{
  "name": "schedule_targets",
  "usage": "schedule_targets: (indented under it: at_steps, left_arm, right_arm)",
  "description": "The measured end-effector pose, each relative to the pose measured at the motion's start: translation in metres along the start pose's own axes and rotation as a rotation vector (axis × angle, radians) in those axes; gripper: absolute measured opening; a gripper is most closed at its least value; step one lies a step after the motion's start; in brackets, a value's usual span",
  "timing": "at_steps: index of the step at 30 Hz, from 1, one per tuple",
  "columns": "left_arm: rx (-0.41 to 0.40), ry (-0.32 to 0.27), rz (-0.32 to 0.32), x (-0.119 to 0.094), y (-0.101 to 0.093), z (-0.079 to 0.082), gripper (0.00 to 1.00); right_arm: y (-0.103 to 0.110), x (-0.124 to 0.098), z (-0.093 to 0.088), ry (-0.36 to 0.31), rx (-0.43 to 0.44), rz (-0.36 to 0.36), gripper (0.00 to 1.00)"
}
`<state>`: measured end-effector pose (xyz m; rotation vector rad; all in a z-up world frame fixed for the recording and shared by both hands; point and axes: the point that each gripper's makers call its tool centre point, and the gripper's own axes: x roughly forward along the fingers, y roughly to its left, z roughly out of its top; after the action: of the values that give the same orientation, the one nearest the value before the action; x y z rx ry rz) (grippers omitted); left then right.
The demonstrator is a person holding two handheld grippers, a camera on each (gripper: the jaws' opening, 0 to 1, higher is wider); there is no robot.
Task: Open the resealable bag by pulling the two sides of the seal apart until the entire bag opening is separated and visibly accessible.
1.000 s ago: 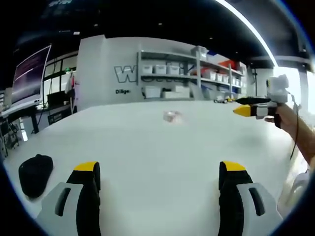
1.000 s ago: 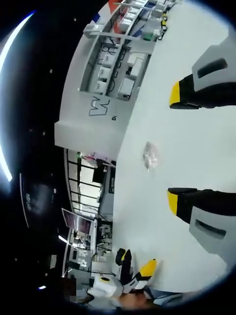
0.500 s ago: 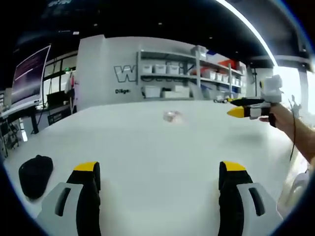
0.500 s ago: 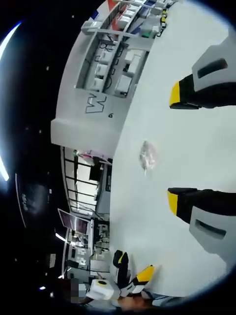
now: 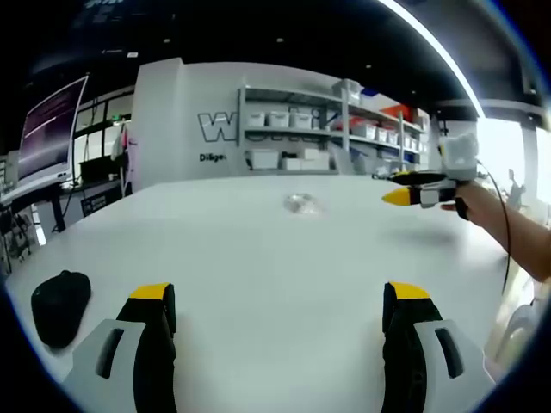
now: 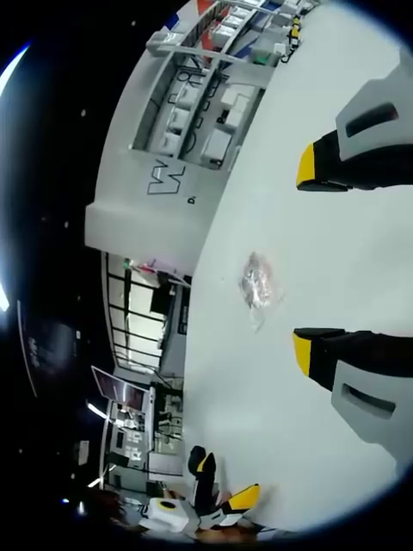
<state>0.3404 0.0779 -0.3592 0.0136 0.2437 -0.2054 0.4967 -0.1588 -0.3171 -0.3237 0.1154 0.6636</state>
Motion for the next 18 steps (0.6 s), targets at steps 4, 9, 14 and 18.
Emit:
schedule_targets:
  at_steps: [4,9,14,18]
  left_arm:
    - [-0.002,0.001,-0.006,0.001,-0.001,-0.001,1.00]
    - [-0.003,-0.003,-0.009,0.000,-0.001,0.000,1.00]
    - [-0.003,-0.005,-0.011,0.000,-0.002,0.000,1.00]
    - [-0.004,-0.005,-0.012,-0.001,-0.003,0.000,1.00]
  right_arm:
    - [0.000,0.004,-0.001,0.007,-0.010,0.005,0.63]
    - [-0.006,0.015,-0.003,0.020,-0.023,0.003,0.61]
    - [-0.010,0.023,-0.007,0.034,-0.040,0.004,0.59]
    - [-0.012,0.028,-0.009,0.045,-0.046,0.009,0.59]
